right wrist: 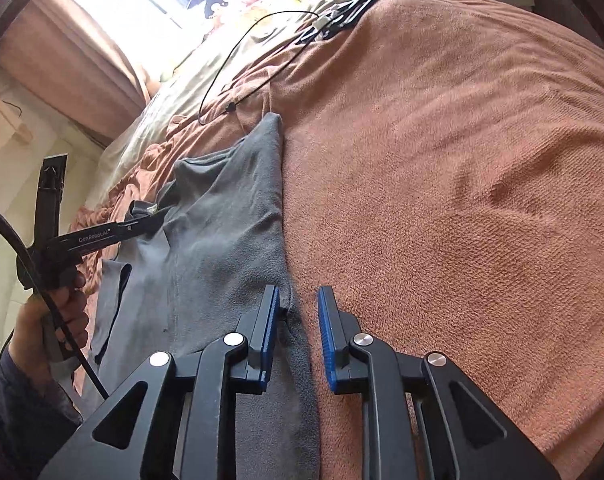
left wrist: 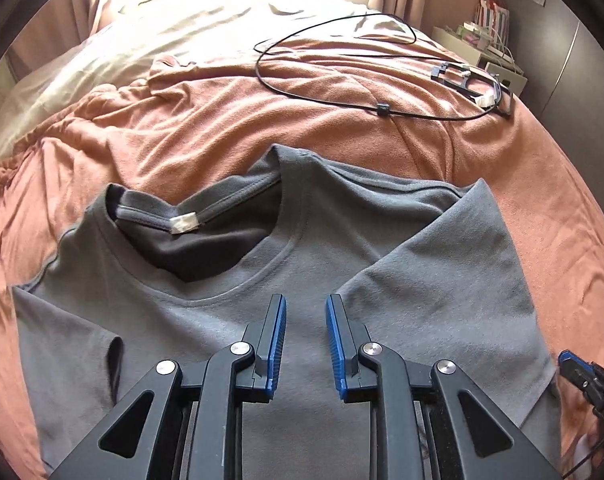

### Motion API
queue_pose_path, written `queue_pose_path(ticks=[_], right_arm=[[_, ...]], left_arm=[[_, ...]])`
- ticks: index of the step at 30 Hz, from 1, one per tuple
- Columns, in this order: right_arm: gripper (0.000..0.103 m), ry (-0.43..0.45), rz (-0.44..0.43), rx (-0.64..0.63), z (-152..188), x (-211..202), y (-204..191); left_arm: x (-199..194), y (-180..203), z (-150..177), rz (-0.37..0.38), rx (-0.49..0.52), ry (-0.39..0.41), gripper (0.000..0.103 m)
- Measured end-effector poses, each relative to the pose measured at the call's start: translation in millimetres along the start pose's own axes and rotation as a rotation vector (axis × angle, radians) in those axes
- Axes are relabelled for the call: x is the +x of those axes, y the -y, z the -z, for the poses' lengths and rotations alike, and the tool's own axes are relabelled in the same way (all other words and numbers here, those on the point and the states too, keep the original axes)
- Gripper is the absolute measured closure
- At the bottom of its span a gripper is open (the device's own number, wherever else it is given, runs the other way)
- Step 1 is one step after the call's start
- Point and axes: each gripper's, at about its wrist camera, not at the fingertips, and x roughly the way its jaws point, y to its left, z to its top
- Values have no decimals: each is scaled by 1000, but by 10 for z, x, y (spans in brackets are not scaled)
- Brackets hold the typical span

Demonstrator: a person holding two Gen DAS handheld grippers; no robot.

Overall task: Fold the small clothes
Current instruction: 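Press the folded side flat along the shirt body with both tools, then open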

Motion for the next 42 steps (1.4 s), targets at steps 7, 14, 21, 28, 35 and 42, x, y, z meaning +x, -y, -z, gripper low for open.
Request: queue_pose_path(ticks=[7, 14, 21, 28, 35, 42], right_arm=[[84, 22, -32, -87, 13, -130, -293], [84, -59, 40, -171, -107, 10, -517], [84, -105, 101, -187, -375, 308, -633], [84, -106, 115, -214, -626, 604, -692], [84, -109, 141, -248, -875, 997, -790], [84, -87, 162, -260, -1073, 1352, -932]], left_arm=[[-281, -754, 90, -20, -53, 15, 81], [-449, -1710, 163, -82, -140, 27, 81], [-360, -2411, 316, -155, -223, 21, 81], [-181, -2825, 393, -209, -274, 21, 81], [109, -2935, 347, -254, -257, -6, 81], [345, -3075, 302, -295, -291, -22, 81]])
